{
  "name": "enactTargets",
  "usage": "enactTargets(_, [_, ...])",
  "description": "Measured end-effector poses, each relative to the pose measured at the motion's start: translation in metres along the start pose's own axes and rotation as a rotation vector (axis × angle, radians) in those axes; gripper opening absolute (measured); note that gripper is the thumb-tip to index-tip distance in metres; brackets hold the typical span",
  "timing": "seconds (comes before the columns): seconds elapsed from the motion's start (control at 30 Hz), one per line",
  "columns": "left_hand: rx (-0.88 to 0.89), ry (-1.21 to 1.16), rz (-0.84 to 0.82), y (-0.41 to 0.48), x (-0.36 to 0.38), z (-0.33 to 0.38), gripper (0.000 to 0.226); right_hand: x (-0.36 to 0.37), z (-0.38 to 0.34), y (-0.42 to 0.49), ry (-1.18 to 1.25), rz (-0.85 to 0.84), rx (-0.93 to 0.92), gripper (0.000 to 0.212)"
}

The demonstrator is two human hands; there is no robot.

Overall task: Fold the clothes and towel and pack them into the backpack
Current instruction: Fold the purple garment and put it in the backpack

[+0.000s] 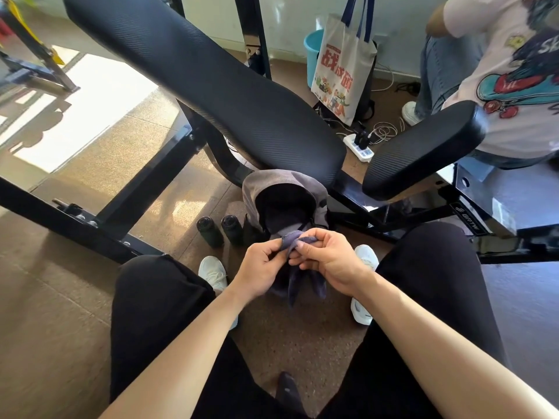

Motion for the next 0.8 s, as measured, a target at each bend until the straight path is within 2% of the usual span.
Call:
enactTargets(0.23, [0.008,0.113,-0.047,0.000,0.006,0.005,0.040,-0.008,-0.005,0.002,-0.275,0.118,-0.039,0.022])
enactTargets(0.33, [-0.006,0.153,-0.059,-0.001,0.008,0.002,0.045,-0.002,-0.007,0.003,-0.432,0.008,-0.004,0.046])
enactTargets(0.43, [-0.027,0.156,-0.062,-0.002,0.008,-0.002,0.042,0.005,-0.005,0.004,-0.494,-0.089,0.038,0.024])
enactTargets(0.53, [-0.016,0.121,-0.079,-0.001,0.009,-0.001,0.037,0.002,-0.007,0.004,-0.467,-0.031,0.025,0.007])
enactTargets(0.6, [-0.009,0.056,-0.043,-0.001,0.006,0.000,0.027,-0.003,-0.010,0.004,-0.429,0.011,0.005,0.007])
enactTargets(0.7, [-0.015,0.007,0.069,-0.003,-0.006,-0.002,0.026,-0.009,-0.017,0.002,-0.366,0.044,-0.031,0.008])
enactTargets(0.8, [0.014,0.112,0.063,-0.003,-0.009,-0.003,0.019,-0.012,-0.024,0.000,-0.299,0.061,-0.070,0.008])
Point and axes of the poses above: each hand's wrist, its own y-axis towards the middle knuckle, its own x-axis out of the palm, z = x × y, the point moved 8 cm from there along y, towards the middle knuckle, and after that the axes turned 13 degrees about -z, right-handed, at the moved point
